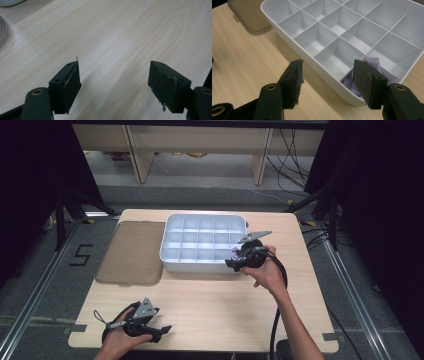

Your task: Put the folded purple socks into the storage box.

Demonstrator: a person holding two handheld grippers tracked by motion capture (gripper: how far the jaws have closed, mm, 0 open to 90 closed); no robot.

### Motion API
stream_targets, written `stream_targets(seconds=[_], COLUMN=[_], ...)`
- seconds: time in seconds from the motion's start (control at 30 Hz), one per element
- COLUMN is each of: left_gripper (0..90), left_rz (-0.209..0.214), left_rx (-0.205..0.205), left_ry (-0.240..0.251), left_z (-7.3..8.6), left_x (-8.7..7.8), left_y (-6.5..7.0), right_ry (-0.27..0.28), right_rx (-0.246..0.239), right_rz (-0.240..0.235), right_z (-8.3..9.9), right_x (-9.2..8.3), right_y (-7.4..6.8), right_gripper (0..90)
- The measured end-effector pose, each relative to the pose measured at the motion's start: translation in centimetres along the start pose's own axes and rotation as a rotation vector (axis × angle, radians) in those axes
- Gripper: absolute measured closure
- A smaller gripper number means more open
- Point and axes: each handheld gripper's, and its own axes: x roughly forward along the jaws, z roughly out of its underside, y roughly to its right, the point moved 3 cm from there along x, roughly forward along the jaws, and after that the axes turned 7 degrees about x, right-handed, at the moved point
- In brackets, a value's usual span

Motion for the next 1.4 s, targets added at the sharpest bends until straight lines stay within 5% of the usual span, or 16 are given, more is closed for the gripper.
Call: stream_targets(seconds=[0.5,0.77,0.93,1.13,1.37,1.4], left_gripper=[25.2,25.2,25.2,25.2,25.2,25.2], left_rz=[-0.004,0.002,-0.010,-0.017,-0.014,-0.015], left_rx=[0.021,-0.010,0.018,0.004,0.004,0.016], left_ry=[0.000,0.008,0.007,0.009,0.013,0.013], left_z=[0.0,0.0,0.0,0.0,0.1,0.0], left_x=[-0.1,-0.1,-0.3,-0.4,-0.3,-0.4], left_y=[-0.2,-0.1,-0.4,-0.5,-0.6,-0.6], right_ry=[0.032,0.055,0.069,0.101,0.095,0.083], right_rx=[0.000,-0.010,-0.008,0.011,-0.006,0.025], right_rz=[-0.033,-0.064,-0.059,-0.104,-0.115,-0.108], right_z=[0.9,1.4,1.6,2.5,3.2,3.5], right_x=[-0.4,-0.4,-0.6,-0.3,0.0,-0.2], right_y=[-1.3,-1.9,-2.3,-2.7,-3.1,-3.5], right_gripper=[39.5,39.0,36.4,34.9,33.2,33.1])
